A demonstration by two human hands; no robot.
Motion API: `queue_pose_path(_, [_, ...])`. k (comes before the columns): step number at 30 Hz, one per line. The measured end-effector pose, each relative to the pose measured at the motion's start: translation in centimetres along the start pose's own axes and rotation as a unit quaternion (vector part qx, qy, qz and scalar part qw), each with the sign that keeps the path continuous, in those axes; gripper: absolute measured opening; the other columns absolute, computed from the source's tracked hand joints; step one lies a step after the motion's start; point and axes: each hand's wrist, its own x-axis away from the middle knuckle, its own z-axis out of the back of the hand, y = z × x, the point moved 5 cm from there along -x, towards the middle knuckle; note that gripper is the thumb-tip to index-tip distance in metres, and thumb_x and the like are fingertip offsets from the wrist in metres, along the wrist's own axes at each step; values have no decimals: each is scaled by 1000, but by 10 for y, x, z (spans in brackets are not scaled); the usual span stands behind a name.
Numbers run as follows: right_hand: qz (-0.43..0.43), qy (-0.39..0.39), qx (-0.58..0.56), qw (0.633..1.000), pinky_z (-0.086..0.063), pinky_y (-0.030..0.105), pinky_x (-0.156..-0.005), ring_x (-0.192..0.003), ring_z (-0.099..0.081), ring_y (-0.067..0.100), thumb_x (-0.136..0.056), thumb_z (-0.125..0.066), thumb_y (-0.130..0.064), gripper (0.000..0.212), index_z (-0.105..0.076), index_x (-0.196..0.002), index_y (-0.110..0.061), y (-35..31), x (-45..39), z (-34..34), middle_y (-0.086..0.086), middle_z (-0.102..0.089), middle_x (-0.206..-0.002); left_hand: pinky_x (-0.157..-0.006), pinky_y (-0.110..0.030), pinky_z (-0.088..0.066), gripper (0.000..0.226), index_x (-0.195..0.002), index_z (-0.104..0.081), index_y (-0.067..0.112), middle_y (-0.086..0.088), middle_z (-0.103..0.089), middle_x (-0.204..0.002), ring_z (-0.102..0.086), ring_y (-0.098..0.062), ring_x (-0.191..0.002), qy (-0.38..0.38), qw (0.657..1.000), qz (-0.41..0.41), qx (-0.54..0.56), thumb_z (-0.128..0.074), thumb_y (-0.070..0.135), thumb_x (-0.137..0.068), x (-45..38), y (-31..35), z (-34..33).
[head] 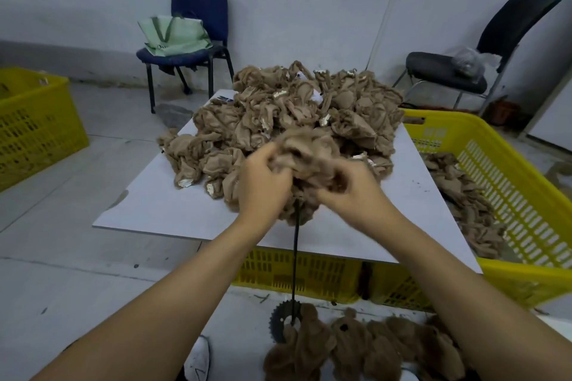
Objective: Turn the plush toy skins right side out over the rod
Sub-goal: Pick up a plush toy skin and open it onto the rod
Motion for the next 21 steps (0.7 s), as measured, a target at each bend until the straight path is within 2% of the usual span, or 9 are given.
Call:
queue_pose_path(2, [27, -3, 9, 1000, -50, 21, -59, -64, -61, 2, -86, -72, -8, 21, -65, -82, -27, -6, 7, -12, -14, -64, -71, -53, -33, -23, 31, -60, -30, 23, 6, -30, -53, -27, -13, -52, 28, 999, 31, -3, -52, 7, -75, -7, -3, 5])
queue_pose_path(5, [-4, 74, -34, 997, -59, 32, -76, -83, -68, 6, -87, -70, -6, 16, -70, -100, -15, 1, 2, -2, -5, -72, -90, -53, -36, -25, 31, -67, -30, 19, -5, -33, -59, -32, -19, -54, -30, 999, 39, -20, -58, 10, -75, -13, -3, -2])
queue_pose_path(7, [-26, 105, -74, 991, -59, 38, -84, -95, -68, 10, -89, -68, -4, 24, -68, -112, -13, 5, -6, 7, -1, -72, -101, -52, -40, -32, 28, -74, -36, 14, -14, -41, -68, -38, -21, -58, -54, 998, 32, -4, -63, 8, -77, -12, -3, -6])
queue_pose_path(10, [-13, 128, -109, 986, -60, 35, -80, -96, -69, 10, -89, -59, 6, 36, -67, -110, -21, 4, -9, 10, -4, -71, -103, -65, -49, -47, 19, -84, -50, 13, -4, -54, -81, -53, -23, -77, -82, 994, -41, -58, -67, 5, -78, -10, 5, -6])
queue_pose_path(14, [-58, 93, -196, 974, -60, 31, -78, -100, -70, 14, -83, -61, 16, 47, -69, -108, -22, 12, -10, 6, -1, -73, -104, -72, -36, -28, 24, -81, -50, 10, 2, -41, -93, -33, -15, -88, 17, 960, -145, -239, -64, -6, -68, -10, 12, 8])
queue_pose_path(16, [-113, 32, -233, 965, -59, 38, -89, -105, -70, 19, -85, -70, 5, 40, -66, -118, -16, 17, -12, -3, 2, -74, -112, -71, -34, -22, 28, -81, -58, 7, -3, -39, -92, -32, -19, -87, 70, 946, -169, -266, -58, -15, -64, -8, 16, 19])
queue_pose_path(18, [-179, -29, -299, 937, -55, 46, -96, -110, -69, 23, -88, -75, -19, 39, -63, -125, -17, 22, -11, -10, 3, -72, -119, -69, -37, -29, 37, -86, -69, 4, -8, -41, -89, -34, -21, -86, 105, 947, -187, -239, -54, -22, -65, -9, 20, 29])
queue_pose_path(20, [-222, -50, -377, 898, -58, 44, -90, -110, -69, 27, -85, -76, -36, 47, -62, -124, -12, 24, -11, -11, 5, -71, -121, -64, -38, -35, 41, -89, -75, 3, -7, -39, -87, -36, -22, -84, 128, 946, -217, -203, -53, -25, -67, -10, 24, 38])
queue_pose_path(21, [-239, -38, -421, 874, -59, 39, -81, -105, -71, 29, -84, -78, -34, 48, -59, -118, -7, 26, -12, -9, 7, -72, -117, -63, -37, -36, 42, -90, -76, 2, -7, -40, -86, -37, -23, -83, 131, 945, -230, -193, -52, -25, -68, -11, 26, 41])
